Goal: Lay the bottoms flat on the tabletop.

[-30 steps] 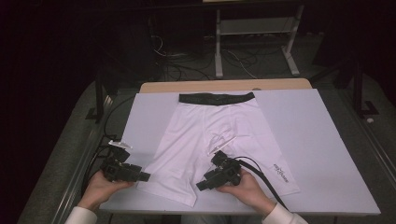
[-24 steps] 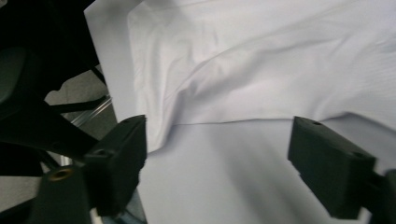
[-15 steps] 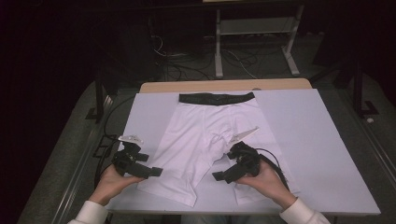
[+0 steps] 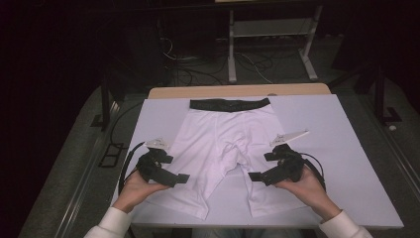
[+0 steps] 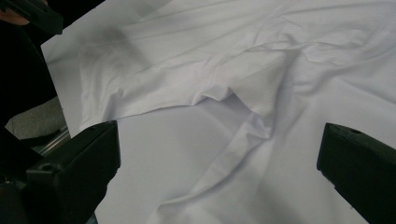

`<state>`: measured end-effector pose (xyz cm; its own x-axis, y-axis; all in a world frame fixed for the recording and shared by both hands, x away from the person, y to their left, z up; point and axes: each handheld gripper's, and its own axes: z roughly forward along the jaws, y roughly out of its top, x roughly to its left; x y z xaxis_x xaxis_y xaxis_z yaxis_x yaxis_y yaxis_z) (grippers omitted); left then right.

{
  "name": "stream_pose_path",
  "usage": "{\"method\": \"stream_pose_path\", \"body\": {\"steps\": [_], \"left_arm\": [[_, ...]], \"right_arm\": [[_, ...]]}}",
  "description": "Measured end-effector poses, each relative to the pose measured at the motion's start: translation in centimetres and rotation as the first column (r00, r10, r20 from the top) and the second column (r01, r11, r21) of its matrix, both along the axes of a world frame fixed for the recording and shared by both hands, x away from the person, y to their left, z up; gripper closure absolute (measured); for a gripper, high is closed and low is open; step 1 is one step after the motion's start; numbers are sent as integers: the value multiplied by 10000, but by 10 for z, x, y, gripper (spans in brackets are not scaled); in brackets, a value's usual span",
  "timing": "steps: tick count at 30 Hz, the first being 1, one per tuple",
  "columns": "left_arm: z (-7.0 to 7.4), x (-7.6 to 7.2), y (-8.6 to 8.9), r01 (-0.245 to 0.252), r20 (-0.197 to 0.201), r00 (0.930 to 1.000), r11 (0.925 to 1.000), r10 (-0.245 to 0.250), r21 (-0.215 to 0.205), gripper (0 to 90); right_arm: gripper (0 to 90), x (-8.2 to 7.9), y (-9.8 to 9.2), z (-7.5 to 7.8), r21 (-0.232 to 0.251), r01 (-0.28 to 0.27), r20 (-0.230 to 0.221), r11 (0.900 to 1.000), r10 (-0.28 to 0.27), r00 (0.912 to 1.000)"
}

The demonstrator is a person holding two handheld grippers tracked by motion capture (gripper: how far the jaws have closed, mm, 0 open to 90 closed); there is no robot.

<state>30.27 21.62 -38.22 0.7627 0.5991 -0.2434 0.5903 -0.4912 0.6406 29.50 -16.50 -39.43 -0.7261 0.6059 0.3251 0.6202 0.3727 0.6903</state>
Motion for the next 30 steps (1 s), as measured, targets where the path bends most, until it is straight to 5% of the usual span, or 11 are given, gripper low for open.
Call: {"method": "stream_pose_path", "body": {"steps": [21,30], "left_arm": [[-13,-2,-47,590,569,9969,9945,-543,-860,0],[-20,-7,-54,412,978,9949,9858,-254,-1628,0]], "right_arm": [[0,-12,-62,-10,552,1258,397,9905,-1281,9910],[0,-18,-77,-19,675,1544,504,9857,-1579,9862]]}}
